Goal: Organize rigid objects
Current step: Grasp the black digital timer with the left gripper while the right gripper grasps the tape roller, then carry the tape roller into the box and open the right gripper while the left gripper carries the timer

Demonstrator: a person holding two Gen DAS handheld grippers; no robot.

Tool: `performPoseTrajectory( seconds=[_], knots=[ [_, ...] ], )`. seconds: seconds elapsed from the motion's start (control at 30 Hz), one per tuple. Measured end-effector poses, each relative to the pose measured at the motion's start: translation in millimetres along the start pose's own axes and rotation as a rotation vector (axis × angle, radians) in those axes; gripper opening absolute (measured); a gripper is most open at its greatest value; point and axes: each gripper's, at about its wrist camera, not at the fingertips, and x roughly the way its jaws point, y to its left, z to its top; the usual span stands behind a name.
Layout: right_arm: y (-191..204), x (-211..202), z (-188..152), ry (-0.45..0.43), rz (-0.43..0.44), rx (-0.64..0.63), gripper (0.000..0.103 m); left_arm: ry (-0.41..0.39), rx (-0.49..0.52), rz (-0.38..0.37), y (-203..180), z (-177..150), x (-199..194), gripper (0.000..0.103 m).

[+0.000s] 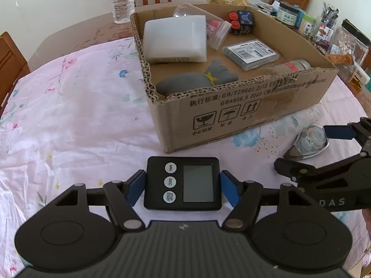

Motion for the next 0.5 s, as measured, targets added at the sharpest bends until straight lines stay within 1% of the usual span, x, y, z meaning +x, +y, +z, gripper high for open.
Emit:
performPoseTrajectory(
  seconds=[0.2, 0.27, 0.33, 0.5],
  knots=[
    [2.3, 0.7, 3.2, 0.024, 0.006, -0.008, 0.102, -0.001, 0.016, -0.009, 0.1, 0.5, 0.4, 0.069],
    [2.2, -0.4, 4.8, 0.024, 0.005, -0.010, 0.096, -0.001, 0.017, -0.011, 0.4, 0.9, 0.5, 0.069],
    [1.5, -1.7, 6.0, 0.024, 0.002, -0.009, 0.093, 0.000, 0.018, -0.011, 0.3, 0.9, 0.6, 0.069],
    [-0.3, -1.8, 7.3, 0.033, 0.000, -0.005, 0.093, 0.000, 0.016, -0.010, 0.2, 1.1, 1.5, 0.069]
  ],
)
